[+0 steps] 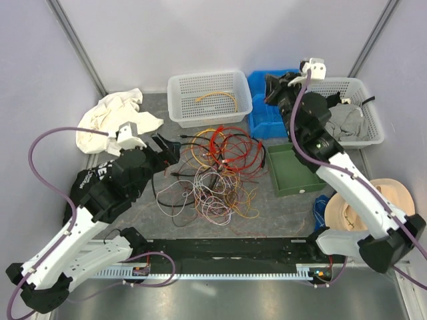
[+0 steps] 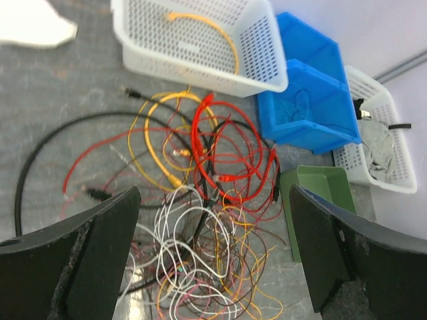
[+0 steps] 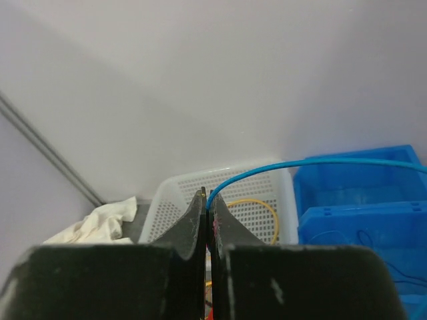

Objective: Untangle the cables

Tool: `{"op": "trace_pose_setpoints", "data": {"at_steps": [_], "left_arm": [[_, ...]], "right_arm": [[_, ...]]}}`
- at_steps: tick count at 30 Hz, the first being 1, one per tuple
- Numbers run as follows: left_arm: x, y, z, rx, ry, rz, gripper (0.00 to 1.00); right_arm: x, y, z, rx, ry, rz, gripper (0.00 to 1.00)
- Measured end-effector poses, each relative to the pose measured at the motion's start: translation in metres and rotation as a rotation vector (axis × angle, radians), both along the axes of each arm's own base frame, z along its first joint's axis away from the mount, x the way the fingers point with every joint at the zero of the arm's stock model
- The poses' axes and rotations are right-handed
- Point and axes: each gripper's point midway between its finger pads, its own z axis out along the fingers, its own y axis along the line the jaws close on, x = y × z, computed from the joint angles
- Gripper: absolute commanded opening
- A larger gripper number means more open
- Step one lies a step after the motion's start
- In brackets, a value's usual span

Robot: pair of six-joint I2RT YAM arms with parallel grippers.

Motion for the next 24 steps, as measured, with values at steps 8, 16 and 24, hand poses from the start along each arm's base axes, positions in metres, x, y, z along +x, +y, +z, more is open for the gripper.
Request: {"op": "trace_pose_setpoints", "data": {"at_steps": [8, 16, 24], "left_arm": [[-0.015, 0.009, -0.081, -0.106, 0.13, 0.071, 1.0], [-0.023, 0.004, -0.118, -0.124, 0.183, 0.046, 0.99], [-0.024, 0.004, -0.138, -0.116, 0.206, 0.05, 1.0]], "right_arm": [[0.087, -0.025, -0.06, -0.066, 0.154, -0.125, 0.0], [0.145, -0.045, -0.132, -0.126, 0.289, -0.18, 0.0], [0.182, -0.08, -0.179, -0.133, 0.365, -0.232, 0.0]]}}
